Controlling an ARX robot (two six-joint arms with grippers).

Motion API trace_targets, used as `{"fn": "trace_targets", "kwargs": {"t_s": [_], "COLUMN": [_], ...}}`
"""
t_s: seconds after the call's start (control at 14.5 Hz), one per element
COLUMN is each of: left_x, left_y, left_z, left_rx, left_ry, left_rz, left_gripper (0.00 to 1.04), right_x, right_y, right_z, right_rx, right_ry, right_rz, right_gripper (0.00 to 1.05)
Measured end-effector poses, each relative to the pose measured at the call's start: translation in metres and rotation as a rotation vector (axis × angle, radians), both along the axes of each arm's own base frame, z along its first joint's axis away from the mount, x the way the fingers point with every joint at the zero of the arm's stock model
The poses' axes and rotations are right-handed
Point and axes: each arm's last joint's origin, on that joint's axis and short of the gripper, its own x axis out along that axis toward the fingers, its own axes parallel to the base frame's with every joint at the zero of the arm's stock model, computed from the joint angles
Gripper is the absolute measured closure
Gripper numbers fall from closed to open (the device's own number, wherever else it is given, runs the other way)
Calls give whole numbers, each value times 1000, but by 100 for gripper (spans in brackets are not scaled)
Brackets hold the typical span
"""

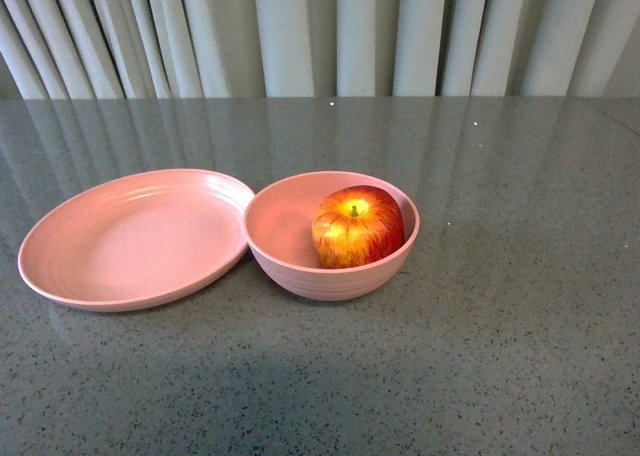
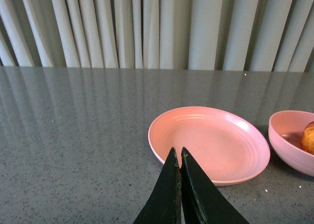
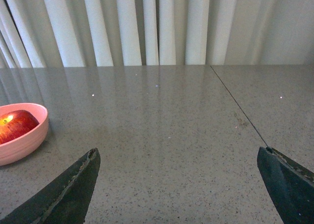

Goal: Move apple from plate to bowl

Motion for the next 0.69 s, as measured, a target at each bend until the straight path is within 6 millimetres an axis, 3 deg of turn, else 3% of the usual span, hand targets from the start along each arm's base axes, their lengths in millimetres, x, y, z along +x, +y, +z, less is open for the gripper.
{"fn": "trace_targets", "kwargs": {"t_s": [0.14,0.62,0.69], "left_x": [-11,-11,-11], "left_y": [0,0,0], "left_z": [-1,-3,-3], "left_rx": [1,1,0], "left_ry": [-12,11,11], "left_rz": [-2,0,0], "left_gripper": [104,104,95], "right_x": [0,0,0], "right_y": [0,0,0], "right_z": [0,0,0], "right_rx": [0,0,0], "right_ry": [0,0,0], "right_rz": [0,0,0], "right_gripper": [7,7,7]}}
